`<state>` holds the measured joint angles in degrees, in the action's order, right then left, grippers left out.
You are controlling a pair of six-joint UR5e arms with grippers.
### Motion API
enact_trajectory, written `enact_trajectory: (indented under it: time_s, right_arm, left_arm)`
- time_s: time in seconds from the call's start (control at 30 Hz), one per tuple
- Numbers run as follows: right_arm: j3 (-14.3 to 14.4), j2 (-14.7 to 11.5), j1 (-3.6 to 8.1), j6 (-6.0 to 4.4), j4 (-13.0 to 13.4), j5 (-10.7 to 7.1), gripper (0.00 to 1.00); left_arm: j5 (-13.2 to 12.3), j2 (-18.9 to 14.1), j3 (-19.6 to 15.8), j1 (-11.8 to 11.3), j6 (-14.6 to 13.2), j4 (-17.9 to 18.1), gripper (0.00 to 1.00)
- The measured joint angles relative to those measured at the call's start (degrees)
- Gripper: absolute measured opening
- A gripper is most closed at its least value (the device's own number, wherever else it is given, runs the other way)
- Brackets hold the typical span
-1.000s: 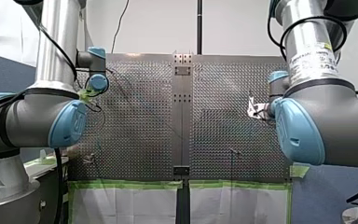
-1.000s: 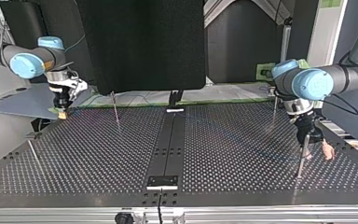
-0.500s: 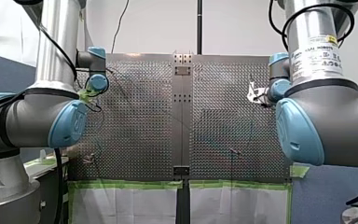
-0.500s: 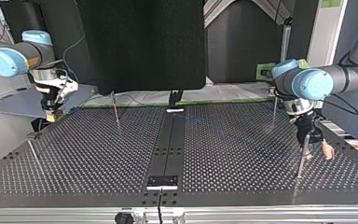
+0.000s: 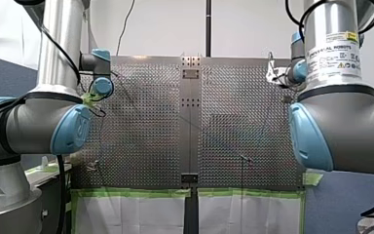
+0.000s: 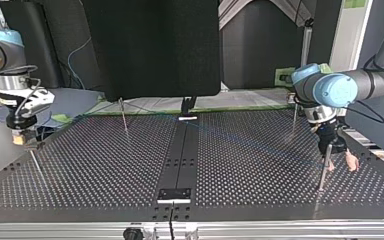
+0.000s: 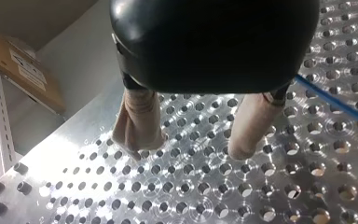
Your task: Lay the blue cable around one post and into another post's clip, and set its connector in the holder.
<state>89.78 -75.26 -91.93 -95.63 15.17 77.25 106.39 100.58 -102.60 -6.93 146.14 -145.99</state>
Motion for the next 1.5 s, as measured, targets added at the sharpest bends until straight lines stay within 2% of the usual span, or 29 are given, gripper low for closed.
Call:
enact_trajectory:
  time_s: [0.17, 0.43, 0.5, 0.57, 0.7, 0.87, 0.97, 1.1, 1.2, 1.3, 1.5]
  right_arm:
    - [-0.1, 0.9, 1.23, 0.64, -0.2, -0.71, 0.0]
    - [0.0, 4.9, 2.09, 3.33, -1.1, -0.11, 0.0]
    - [0.0, 6.1, 2.36, 3.27, -0.4, -0.38, 0.0]
    - [0.0, 7.0, 2.69, 2.79, 0.3, -0.93, 0.0]
    - [-0.1, 9.1, 3.7, 1.66, 2.2, -2.68, 0.0]
    - [-0.1, 10.0, 4.64, 1.56, 4.5, -5.01, 0.0]
    - [-0.2, 10.1, 5.02, 1.76, 6.2, -6.67, 0.0]
    - [-0.9, 10.2, 5.48, 2.8, 8.4, -8.84, 0.0]
    - [-1.3, 10.2, 5.99, 3.03, 9.6, -10.57, 0.0]
    - [-1.7, 10.2, 6.64, 3.0, 9.7, -12.16, 0.0]
    - [-2.1, 10.2, 7.83, 3.27, 7.8, -15.46, 0.0]
  left_arm:
    - [-0.2, 0.0, 0.0, 0.0, 0.1, 0.1, 1.0]
    - [-0.4, 0.0, 0.0, -0.2, 0.0, 0.1, 1.0]
    - [-0.4, 0.0, 0.0, -0.2, 0.0, 0.1, 1.0]
    - [-0.4, 0.0, 0.0, -0.2, -0.1, 0.1, 1.0]
    - [-0.4, 0.0, 0.0, -0.2, -0.1, 0.1, 1.0]
    - [-0.4, 0.0, 0.0, -0.2, -0.5, 0.1, 1.0]
    - [-0.4, 0.0, 0.0, -0.2, -0.9, 0.1, 1.0]
    - [-0.3, 0.0, 0.0, -0.2, -1.3, 0.1, 1.0]
    - [-0.3, 0.0, 0.0, -0.2, -1.5, 0.1, 1.0]
    - [-0.2, 0.0, 0.0, -0.2, -2.0, 0.0, 1.0]
    - [0.0, 0.0, 0.0, -0.3, -2.5, 0.0, 1.0]
